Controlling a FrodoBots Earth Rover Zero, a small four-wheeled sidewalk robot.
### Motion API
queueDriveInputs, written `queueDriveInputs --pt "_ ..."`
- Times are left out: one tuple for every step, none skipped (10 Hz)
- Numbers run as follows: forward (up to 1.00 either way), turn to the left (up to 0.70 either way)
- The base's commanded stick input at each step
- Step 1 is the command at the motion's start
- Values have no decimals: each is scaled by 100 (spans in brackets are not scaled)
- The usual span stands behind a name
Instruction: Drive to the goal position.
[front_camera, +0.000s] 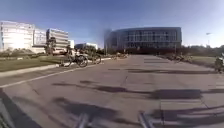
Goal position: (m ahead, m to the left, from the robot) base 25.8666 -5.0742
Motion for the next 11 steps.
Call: queueDriveInputs --pt "45 0" --pt "45 0" --pt "45 0" --pt "45 0" --pt "45 0" --pt "45 0" --pt "45 0" --pt "45 0" --pt "45 0" --pt "45 0" --pt "45 0"
